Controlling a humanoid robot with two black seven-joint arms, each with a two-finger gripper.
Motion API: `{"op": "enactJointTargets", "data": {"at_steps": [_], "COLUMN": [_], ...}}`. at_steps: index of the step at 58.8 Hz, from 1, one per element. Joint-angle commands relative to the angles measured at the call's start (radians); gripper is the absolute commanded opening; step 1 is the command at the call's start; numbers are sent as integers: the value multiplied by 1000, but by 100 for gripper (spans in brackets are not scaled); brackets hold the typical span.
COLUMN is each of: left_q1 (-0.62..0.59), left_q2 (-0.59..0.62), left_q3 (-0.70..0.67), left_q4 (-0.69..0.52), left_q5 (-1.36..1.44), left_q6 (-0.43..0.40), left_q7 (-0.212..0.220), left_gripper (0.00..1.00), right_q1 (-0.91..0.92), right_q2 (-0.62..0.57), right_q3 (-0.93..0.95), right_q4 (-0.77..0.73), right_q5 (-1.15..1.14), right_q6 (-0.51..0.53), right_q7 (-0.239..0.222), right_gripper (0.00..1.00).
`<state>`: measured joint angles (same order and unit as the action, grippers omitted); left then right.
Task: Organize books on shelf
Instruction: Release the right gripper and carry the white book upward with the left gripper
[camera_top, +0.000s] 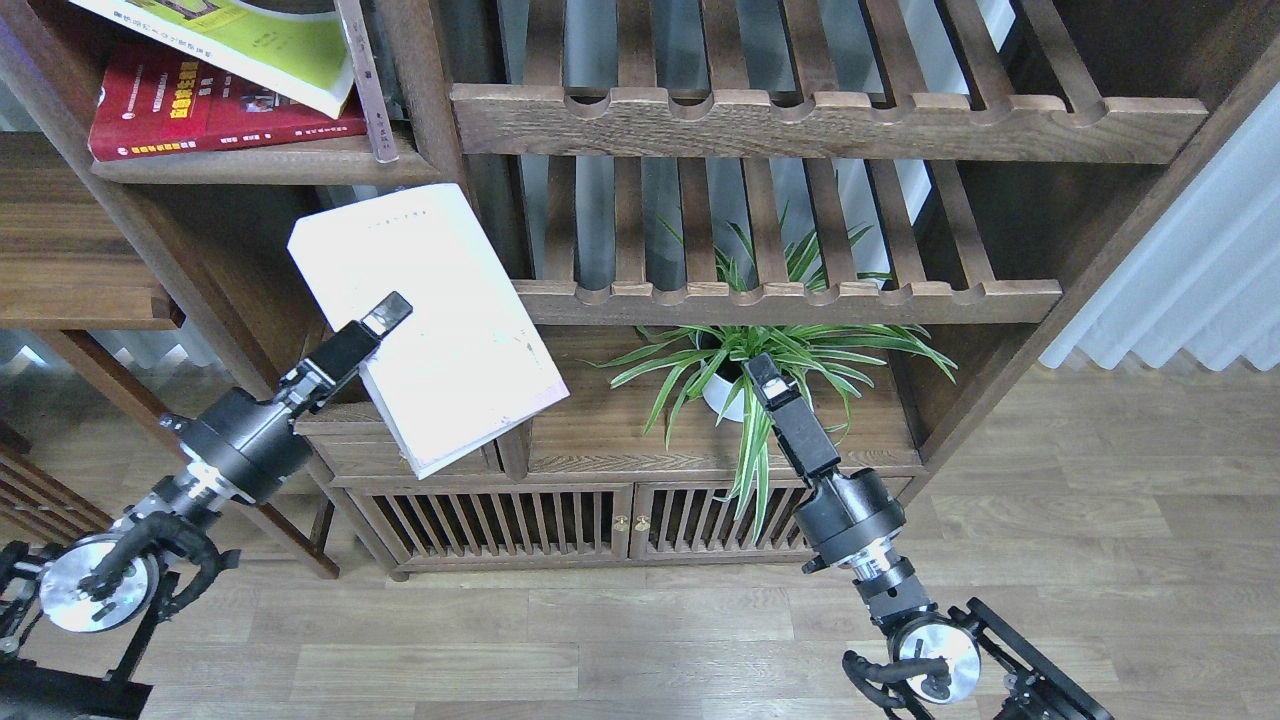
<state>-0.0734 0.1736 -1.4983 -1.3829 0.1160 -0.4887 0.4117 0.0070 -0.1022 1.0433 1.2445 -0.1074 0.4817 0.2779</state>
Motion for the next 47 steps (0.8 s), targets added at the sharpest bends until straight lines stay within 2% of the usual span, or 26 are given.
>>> {"op": "enactJointTargets", "data": {"at_steps": [1,11,18,26,32,40,47], "left_q1": [35,43,141,164,170,182,178], "left_q2": [12,63,67,58,-5,-173,-174], "left_q3": [-17,-40,-74,-137,-215,-283,-309], "left_q4": [1,1,1,1,10,25,19], "left_q5": [-2,-2,5,43,119,250,353], "left_q6": [0,0,0,0,0,0,0], "left_q7": [1,9,12,24,22,25,25], "left_gripper": [3,3,3,3,3,3,3], "right_q1": [2,5,4,5,4,-1,-5], "right_q2": [13,26,29,42,62,91,98], "right_q3": [0,-2,-2,-2,-2,-2,0], "right_q4": [-8,-16,-20,-31,-36,-36,-36], "right_q5": [0,-2,-2,-2,-5,-12,-14], "right_q6": [0,0,0,-3,-3,-6,-8], "right_q7": [0,0,0,0,0,0,0], "right_gripper": [99,99,99,99,99,99,99]}}
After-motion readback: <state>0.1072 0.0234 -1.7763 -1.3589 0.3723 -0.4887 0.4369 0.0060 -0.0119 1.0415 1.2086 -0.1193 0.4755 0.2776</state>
